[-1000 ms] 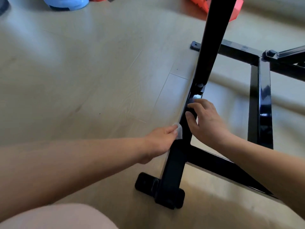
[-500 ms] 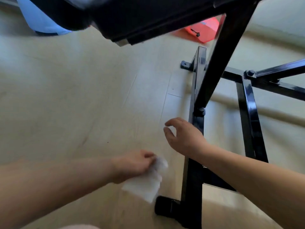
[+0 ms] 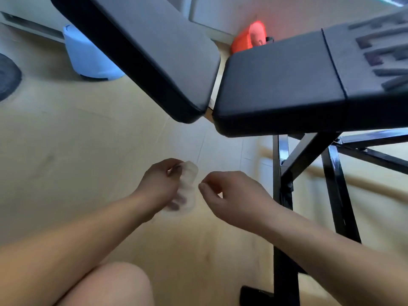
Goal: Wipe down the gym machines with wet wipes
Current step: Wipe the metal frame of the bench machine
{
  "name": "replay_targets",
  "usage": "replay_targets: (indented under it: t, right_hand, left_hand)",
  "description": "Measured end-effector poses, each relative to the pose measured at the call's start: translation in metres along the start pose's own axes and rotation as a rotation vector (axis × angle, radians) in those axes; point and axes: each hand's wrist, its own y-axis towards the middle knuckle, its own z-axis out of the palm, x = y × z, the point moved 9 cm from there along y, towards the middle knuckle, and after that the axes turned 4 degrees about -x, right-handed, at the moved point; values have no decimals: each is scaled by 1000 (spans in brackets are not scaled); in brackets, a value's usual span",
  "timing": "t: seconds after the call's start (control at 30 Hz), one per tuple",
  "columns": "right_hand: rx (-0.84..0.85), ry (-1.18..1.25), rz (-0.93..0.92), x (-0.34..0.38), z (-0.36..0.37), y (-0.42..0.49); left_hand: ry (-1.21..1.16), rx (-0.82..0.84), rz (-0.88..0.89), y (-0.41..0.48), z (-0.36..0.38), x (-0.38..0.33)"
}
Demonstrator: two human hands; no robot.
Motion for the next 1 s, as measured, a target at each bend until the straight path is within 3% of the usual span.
replay_targets:
  t: [0.07, 0.17, 0.27, 0.4, 0.53, 0.63, 0.73, 0.8, 1.0]
  right_hand:
    - [-73, -95, -139, 50, -23, 3]
    - [-315, -188, -253, 96, -66, 22]
    - [-521, -227, -226, 94, -108, 53]
    - [-611, -217, -74, 58, -150, 80]
    - [-549, -269, -48, 46, -174, 97]
    - [-482, -247, -24, 37, -184, 119]
    - [-466, 38, 24, 21, -189, 134]
    - [-438, 111, 74, 16, -183, 139]
    - [-337, -51, 141, 22, -170, 174]
  left_hand:
    - [43, 11, 36, -5, -21, -18]
    - [116, 58, 201, -10, -41, -65]
    - [140, 5, 371, -11, -62, -125]
    - [115, 84, 428, -19, -54, -177]
    - [198, 80, 549, -17, -44, -243]
    - [652, -52, 705, 13, -44, -291]
    - [961, -67, 696, 53, -46, -298]
    - [984, -67, 684, 72, -48, -296]
    - [852, -92, 552, 93, -61, -298]
